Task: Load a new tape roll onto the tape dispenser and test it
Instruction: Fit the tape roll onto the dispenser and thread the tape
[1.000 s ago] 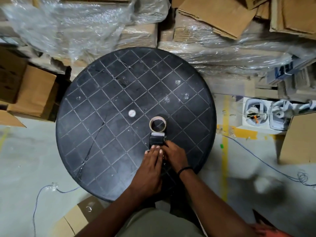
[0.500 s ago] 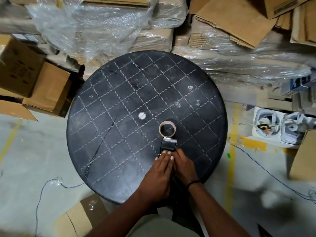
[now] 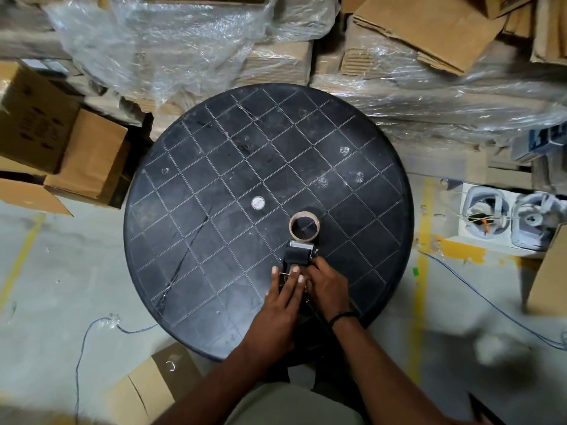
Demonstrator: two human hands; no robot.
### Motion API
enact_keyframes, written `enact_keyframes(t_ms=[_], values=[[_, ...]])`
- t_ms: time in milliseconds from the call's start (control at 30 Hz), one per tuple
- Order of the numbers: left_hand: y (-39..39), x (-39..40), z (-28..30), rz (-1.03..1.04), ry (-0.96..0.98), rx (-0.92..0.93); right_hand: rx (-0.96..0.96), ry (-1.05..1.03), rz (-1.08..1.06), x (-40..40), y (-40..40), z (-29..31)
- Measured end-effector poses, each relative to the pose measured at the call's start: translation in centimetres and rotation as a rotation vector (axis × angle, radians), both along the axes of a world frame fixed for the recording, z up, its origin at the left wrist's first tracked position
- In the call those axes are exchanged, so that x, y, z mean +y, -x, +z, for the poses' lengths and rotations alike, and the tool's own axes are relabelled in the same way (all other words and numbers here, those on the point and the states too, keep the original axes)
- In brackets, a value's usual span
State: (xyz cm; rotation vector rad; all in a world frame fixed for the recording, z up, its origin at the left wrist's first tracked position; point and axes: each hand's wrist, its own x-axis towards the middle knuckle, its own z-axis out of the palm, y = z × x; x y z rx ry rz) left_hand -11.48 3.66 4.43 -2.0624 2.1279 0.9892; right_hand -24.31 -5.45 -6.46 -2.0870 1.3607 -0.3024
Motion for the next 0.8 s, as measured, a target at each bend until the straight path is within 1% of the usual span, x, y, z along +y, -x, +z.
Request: enact_keyframes(t_ms=[67, 167, 333, 533, 633, 800], values=[[0.3, 0.0, 0.4, 0.008, -0.016, -0.041, -0.002, 0.008, -0.012, 0.2, -0.2, 0.0], [0.8, 0.0, 0.8, 0.015, -0.048, -0.045, -0.050, -0.008, -0.048, 0.9, 0.1, 0.7], [1.3, 1.0, 0.5, -0.026, -0.113, -0.012, -0.130, -0.124, -0.124, 3.0, 1.4, 1.1], [0.9, 2.1, -0.4, -0.041, -0.055, -0.007, -0.183, -0.211, -0.221, 3.7, 2.0, 1.1], [0.9, 2.7, -0.7, -0.084, -0.032, 0.000, -0.213, -0.227, -0.322, 4.5, 2.2, 1.6], [1.3, 3.4, -0.8, -0.139, -0.002, 0.002, -0.364, -0.359, -0.562, 5.5, 3.0, 3.0]])
